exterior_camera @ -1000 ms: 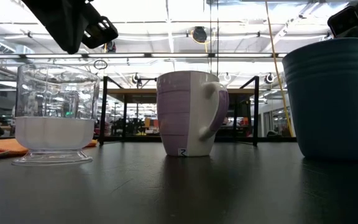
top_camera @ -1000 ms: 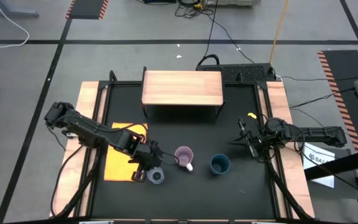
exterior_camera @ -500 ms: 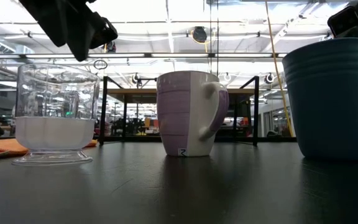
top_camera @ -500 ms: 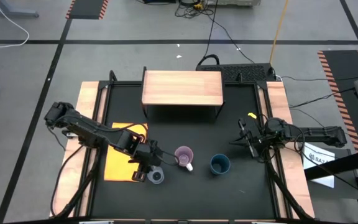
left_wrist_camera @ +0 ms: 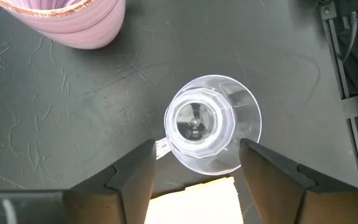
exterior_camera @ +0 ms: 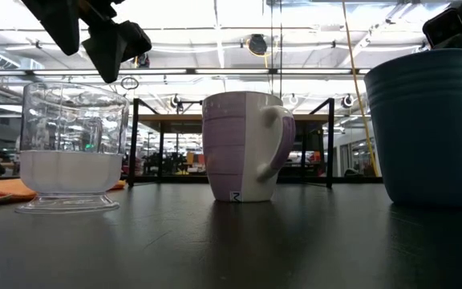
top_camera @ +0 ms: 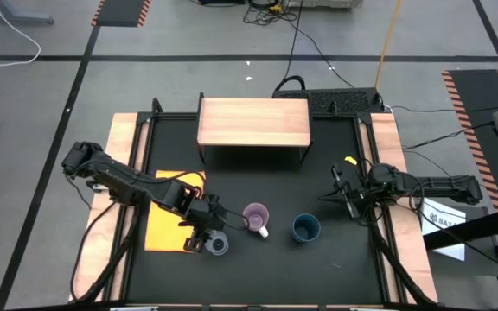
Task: Stack small to large cups/mugs on shelf
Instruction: Put the transparent mug on the shelf
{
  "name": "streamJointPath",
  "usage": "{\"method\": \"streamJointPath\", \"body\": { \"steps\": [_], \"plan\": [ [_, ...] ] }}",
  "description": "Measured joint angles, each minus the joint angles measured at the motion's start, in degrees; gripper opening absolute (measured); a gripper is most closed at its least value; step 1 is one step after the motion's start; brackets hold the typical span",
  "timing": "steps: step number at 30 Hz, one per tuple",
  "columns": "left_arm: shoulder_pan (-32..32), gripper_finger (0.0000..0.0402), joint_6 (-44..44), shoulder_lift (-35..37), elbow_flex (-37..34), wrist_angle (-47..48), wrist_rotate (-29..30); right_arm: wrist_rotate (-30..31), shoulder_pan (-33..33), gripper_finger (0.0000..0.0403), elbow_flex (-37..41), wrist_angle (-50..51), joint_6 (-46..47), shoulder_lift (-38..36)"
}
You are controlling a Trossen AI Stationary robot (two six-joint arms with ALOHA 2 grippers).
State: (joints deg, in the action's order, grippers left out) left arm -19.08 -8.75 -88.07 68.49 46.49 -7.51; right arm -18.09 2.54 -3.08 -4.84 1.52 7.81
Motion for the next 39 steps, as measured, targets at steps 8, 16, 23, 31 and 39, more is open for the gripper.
{"method": "streamJointPath", "body": {
  "steps": [8, 16, 23, 31, 39],
  "plan": [
    [2.26, 0.0234, 1.64, 0.00, 0.00, 0.01, 0.02, 0.00, -0.01, 0.0000, 0.01, 0.00, 0.02, 0.00],
    [4.43, 0.0234, 2.27, -0.61, -0.04, 3.26, -1.97, 0.00, 0.00, 0.0000, -0.01, 0.20, 0.00, 0.00],
    [4.30, 0.0234, 1.17, -1.97, -0.18, 3.13, -4.53, 0.00, -0.02, 0.0000, 0.00, 0.37, 0.00, -0.02],
    [3.51, 0.0234, 0.66, -6.39, -0.02, 2.73, -4.66, 0.02, -0.02, 0.0000, -0.01, 0.39, 0.00, 0.39],
    [3.51, 0.0234, 0.63, -6.83, -0.02, 2.55, -4.47, 0.00, 0.01, 0.0000, -0.01, 0.39, 1.49, 0.96]
  ]
}}
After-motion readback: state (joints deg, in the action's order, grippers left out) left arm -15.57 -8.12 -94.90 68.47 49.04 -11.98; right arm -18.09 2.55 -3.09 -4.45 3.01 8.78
